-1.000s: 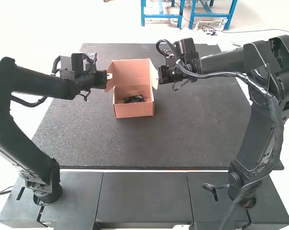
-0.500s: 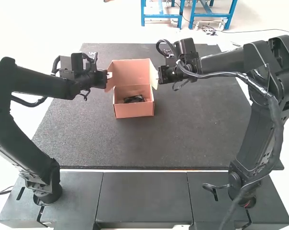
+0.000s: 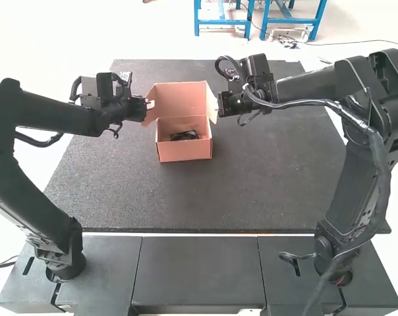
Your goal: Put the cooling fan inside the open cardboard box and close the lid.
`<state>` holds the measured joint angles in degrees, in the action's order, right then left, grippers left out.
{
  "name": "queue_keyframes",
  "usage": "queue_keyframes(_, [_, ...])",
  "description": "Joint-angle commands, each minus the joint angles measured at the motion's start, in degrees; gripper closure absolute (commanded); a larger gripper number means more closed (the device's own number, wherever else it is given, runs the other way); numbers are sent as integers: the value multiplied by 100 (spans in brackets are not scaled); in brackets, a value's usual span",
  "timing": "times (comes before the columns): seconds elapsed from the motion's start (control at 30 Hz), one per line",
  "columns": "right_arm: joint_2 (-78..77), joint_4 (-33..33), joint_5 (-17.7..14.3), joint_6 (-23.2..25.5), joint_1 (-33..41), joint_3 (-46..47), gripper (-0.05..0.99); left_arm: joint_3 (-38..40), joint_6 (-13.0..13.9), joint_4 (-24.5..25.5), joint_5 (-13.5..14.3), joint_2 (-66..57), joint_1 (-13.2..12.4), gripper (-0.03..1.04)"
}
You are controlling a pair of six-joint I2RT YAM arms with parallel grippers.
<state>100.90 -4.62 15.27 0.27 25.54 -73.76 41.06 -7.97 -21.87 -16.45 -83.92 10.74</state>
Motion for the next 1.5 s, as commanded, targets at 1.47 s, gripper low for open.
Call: queue_keyframes(1.47, [-97,-91,73,113,215,177,92,51,252,649,-104,710,-485,14])
